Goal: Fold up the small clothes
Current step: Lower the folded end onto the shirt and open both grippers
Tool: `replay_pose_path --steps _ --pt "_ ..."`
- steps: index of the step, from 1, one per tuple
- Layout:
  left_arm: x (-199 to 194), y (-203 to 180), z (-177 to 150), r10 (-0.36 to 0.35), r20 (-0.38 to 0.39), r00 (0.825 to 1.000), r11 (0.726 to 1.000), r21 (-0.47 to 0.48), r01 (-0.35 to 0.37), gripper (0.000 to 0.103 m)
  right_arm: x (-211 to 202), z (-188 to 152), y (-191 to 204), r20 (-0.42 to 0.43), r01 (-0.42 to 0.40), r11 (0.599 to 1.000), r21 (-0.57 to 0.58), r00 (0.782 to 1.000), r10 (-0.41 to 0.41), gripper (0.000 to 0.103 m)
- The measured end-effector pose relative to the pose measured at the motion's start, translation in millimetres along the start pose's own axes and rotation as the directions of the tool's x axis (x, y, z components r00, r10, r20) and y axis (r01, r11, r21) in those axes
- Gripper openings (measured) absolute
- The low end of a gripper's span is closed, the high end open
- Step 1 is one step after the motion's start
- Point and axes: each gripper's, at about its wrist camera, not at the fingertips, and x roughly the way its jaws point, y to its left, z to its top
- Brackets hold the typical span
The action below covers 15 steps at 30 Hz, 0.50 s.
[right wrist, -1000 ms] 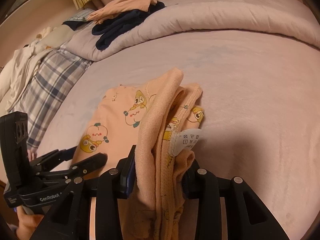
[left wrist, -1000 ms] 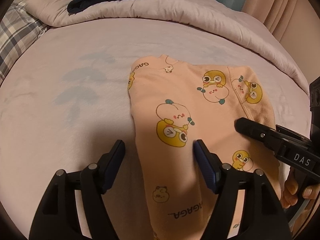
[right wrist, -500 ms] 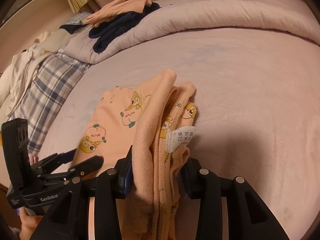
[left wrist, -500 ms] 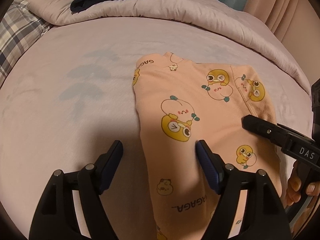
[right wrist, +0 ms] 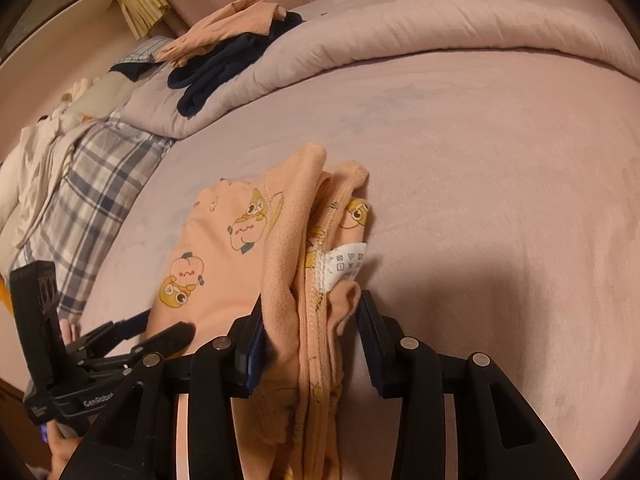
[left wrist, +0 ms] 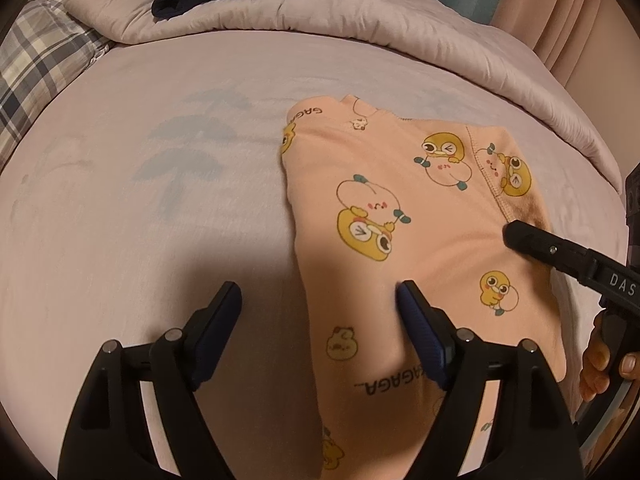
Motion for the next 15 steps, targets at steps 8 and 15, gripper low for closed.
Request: replay_pose_path --steps 8,15 --pt "-4 1 -6 0.004 0.001 1.0 1.0 -0.003 -0.004 0.082 -7 -2 4 0.01 0.011 1.0 -0.02 1.0 -0.011 0.04" --pt "-11 1 -12 0.009 0.002 1.0 1.0 -0.009 -0.009 0.082 -17 -7 6 0.018 -0.012 0.999 -0.048 1.0 0.013 0.04"
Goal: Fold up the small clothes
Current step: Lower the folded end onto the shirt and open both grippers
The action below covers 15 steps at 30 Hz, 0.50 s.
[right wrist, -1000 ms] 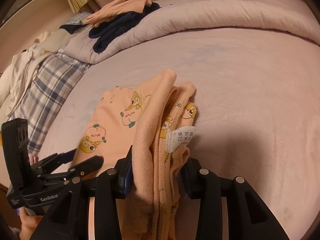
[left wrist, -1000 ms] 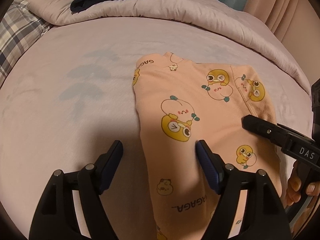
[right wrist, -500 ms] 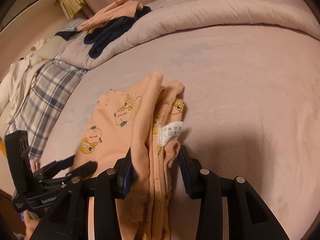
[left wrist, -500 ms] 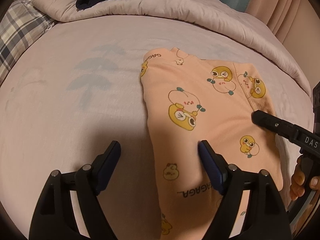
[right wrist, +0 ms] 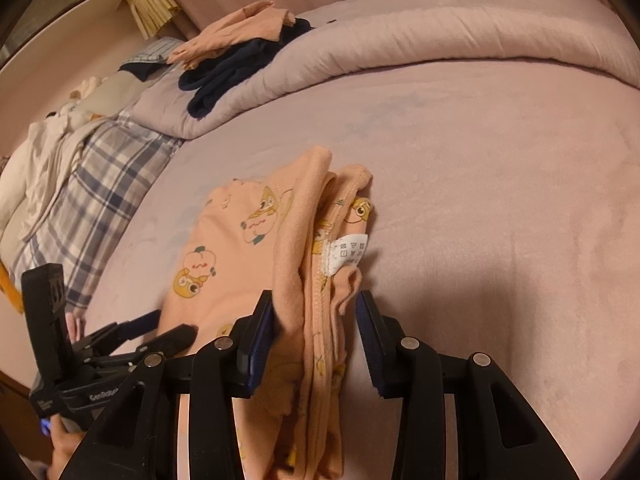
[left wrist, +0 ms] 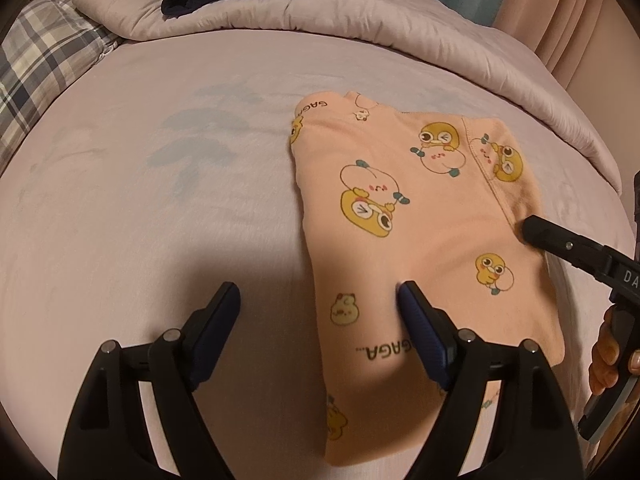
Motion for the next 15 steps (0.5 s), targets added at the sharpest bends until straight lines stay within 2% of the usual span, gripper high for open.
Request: replay_pose_path --steps 6,15 --pt "-4 1 -6 0.001 -0.004 1.0 1.0 -0.004 -0.001 0.082 -2 -4 9 -0.01 -0.01 0.999 -0.037 1.0 0.01 0.04" --pt "-8 0 -19 0.005 -0.019 1.0 1.0 -0.007 -0.005 0.082 2 -15 19 -0.046 0.063 0.994 -0.087 0.997 -0.067 0.04"
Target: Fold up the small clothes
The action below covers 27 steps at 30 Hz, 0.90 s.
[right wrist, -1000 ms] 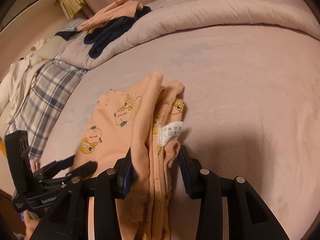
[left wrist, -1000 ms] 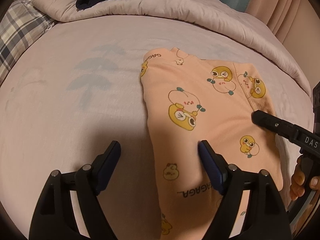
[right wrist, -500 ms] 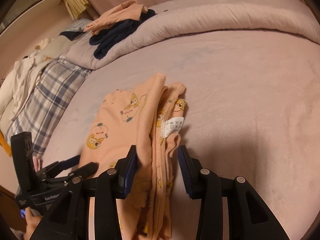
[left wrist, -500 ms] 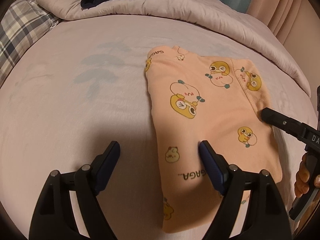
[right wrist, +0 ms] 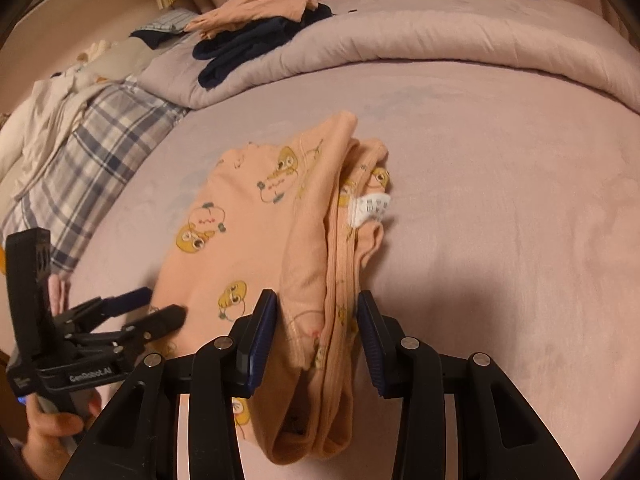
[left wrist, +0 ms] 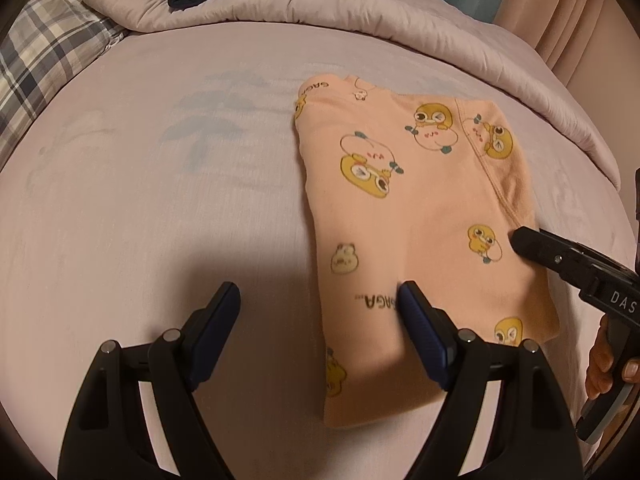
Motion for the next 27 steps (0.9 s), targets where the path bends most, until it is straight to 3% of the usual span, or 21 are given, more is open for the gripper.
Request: replay_pose_path --steps 13,19,21,22,27 --pt "-17 -3 -30 0.036 -0.043 0.998 0.999 0.011 -0.036 0.081 -15 -28 8 -0.057 0.08 0.996 -0.042 0.995 -0.082 0.041" --pt "-54 -13 -39 0.06 0.005 0.998 0.998 0.022 -0.061 0.082 -47 -37 23 -0.017 0.079 0.994 -0.077 0.997 -0.081 0.042" --pt "-70 -17 -41 0.063 0.024 0.998 0.998 0.021 -0.063 0.093 -62 -40 29 0.016 0.081 0.992 -0.093 0.997 -0.08 0.058" --pt "-75 -17 -42 0.066 0.03 0.997 0.998 0.023 -0.067 0.095 -69 -41 32 0.033 0.08 0.992 -0.094 0.996 -0.077 0.061" --pt "-99 -25 -49 0.082 0.061 0.995 0.996 0.038 -0.085 0.098 -94 -44 42 0.087 0.066 0.991 -0.113 0.995 -0.057 0.061"
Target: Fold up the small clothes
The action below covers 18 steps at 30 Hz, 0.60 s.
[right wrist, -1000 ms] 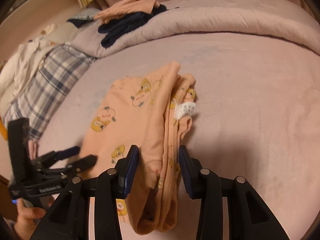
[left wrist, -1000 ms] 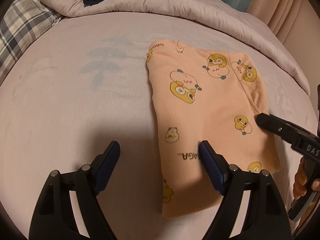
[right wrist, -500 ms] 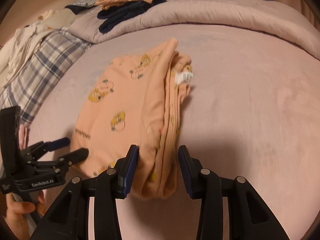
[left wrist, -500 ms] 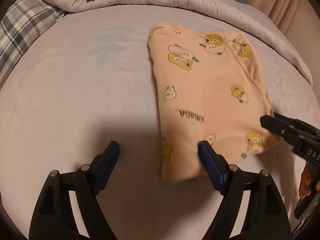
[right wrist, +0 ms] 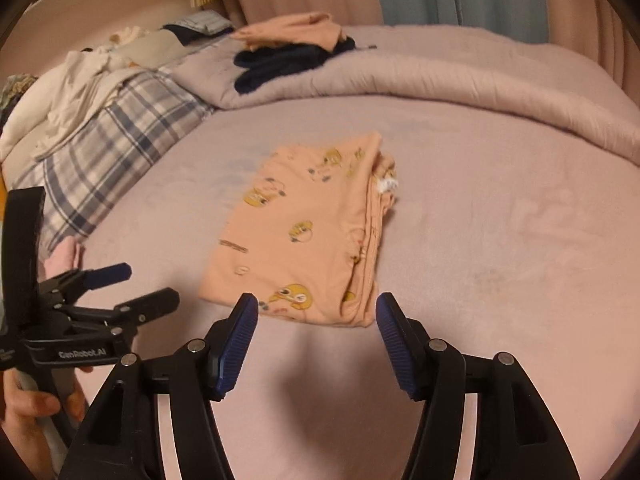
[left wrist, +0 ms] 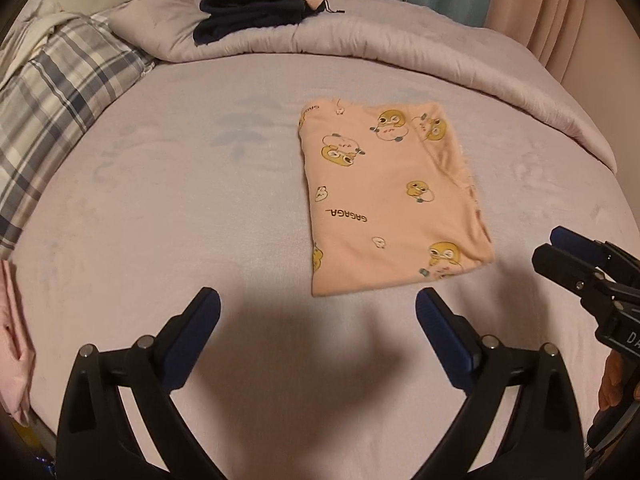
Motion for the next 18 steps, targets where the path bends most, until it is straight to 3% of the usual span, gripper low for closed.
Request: replay_pose_path --steps 4,10,18 --pt "-19 -5 -5 -0.001 0.025 1.0 1.0 0.006 0.001 0.099 -13 -2 7 0.027 -0.007 1.0 -0.01 1.0 0.008 0.063" --pt "-48 -14 -5 0.012 0.085 0.996 1.0 0.025 -0.014 0.102 -33 -8 14 0.071 -0.011 1.0 -0.006 0.997 0.012 0.082" --pt "-68 -25 -5 0.032 0.062 0.998 0.999 0.018 -0.033 0.102 -54 -9 28 0.106 -0.001 0.999 -0.034 0.994 0.005 0.102"
